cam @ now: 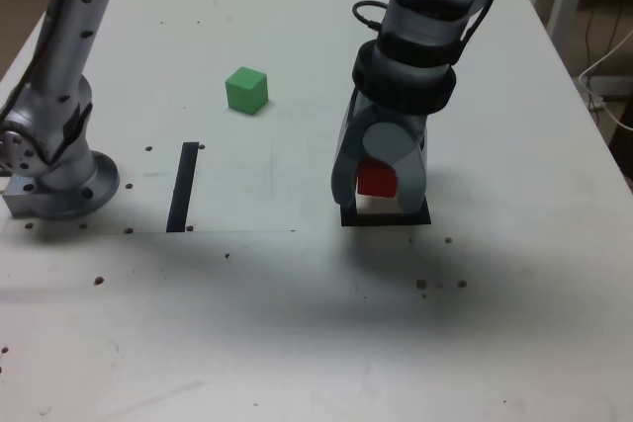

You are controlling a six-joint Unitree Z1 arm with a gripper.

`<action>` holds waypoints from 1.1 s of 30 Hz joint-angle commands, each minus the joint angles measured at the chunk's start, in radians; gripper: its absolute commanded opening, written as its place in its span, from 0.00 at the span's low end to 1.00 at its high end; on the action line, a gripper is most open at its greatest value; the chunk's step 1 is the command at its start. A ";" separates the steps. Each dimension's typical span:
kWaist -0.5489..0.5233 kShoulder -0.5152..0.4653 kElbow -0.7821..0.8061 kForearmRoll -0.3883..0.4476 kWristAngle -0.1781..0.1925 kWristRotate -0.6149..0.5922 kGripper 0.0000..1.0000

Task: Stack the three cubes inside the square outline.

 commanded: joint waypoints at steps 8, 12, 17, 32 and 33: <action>0.040 0.008 0.057 -0.068 -0.004 -0.002 0.32; 0.046 0.014 0.075 -0.090 -0.007 -0.002 0.32; 0.052 0.024 0.082 -0.104 -0.007 -0.002 0.32; 0.075 0.035 0.103 -0.139 -0.007 0.009 0.98; 0.077 0.033 0.106 -0.139 -0.007 0.009 0.99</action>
